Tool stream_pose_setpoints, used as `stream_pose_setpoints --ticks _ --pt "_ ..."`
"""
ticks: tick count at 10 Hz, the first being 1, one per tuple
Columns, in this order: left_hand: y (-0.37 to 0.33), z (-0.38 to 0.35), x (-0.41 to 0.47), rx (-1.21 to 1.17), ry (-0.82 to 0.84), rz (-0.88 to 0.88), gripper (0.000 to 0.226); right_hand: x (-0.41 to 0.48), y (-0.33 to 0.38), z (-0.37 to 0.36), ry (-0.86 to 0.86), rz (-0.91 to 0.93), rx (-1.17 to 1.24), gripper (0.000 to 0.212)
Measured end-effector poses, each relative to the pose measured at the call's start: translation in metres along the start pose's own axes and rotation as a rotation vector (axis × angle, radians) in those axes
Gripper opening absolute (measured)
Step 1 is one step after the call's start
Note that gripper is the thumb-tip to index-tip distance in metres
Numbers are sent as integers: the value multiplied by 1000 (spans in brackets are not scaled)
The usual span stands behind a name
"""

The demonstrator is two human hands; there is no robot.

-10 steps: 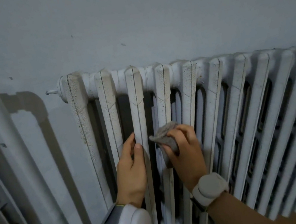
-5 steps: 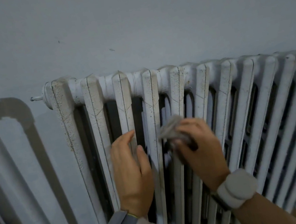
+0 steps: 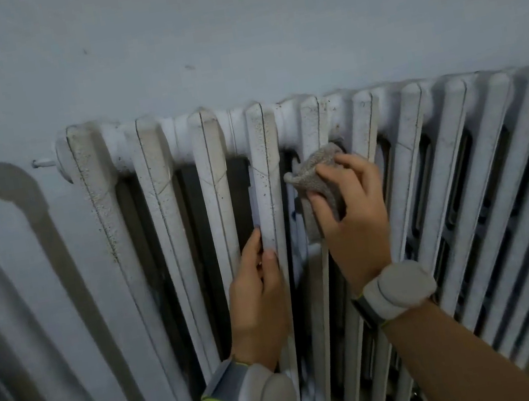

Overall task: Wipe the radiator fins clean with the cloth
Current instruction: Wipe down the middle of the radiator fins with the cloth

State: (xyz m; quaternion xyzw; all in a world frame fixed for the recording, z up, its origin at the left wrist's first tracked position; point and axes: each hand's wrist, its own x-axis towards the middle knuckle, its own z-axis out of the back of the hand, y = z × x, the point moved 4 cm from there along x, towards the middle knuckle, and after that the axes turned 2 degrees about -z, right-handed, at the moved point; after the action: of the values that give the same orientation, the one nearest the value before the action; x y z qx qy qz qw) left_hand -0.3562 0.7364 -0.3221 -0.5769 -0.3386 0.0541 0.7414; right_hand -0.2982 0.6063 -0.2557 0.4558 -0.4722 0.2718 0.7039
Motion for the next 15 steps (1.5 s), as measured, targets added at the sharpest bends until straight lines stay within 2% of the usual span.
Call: stream_pose_setpoints --ticks 2,4,5,6,7,8,10,11,13,15 --pt "-7 0 -1 -69 -24 0 39 -34 -16 0 213 -136 -7 27" --pt "-11 3 -3 -82 8 23 42 -82 -39 -3 381 -88 -100 38" --pt "-14 4 -4 -86 23 32 43 -83 -27 12 437 -187 -42 15" --pt "-16 4 -3 -99 20 45 41 -84 -25 14 478 -53 20 22" --pt "-15 3 -3 -105 18 68 40 -77 -26 18 481 -6 -33 43" --pt "-15 3 -3 -109 30 75 41 -59 -14 19 336 48 6 44" --pt "-10 3 -1 -132 58 84 43 5 18 25 20 93 27 27" --pt "-9 4 2 -113 79 86 42 22 19 20 18 59 106 28" --pt "-11 1 3 -103 106 123 47 6 1 -1 36 74 43 28" --pt "-9 3 6 -67 128 159 50 -33 -24 -6 243 3 -60 34"
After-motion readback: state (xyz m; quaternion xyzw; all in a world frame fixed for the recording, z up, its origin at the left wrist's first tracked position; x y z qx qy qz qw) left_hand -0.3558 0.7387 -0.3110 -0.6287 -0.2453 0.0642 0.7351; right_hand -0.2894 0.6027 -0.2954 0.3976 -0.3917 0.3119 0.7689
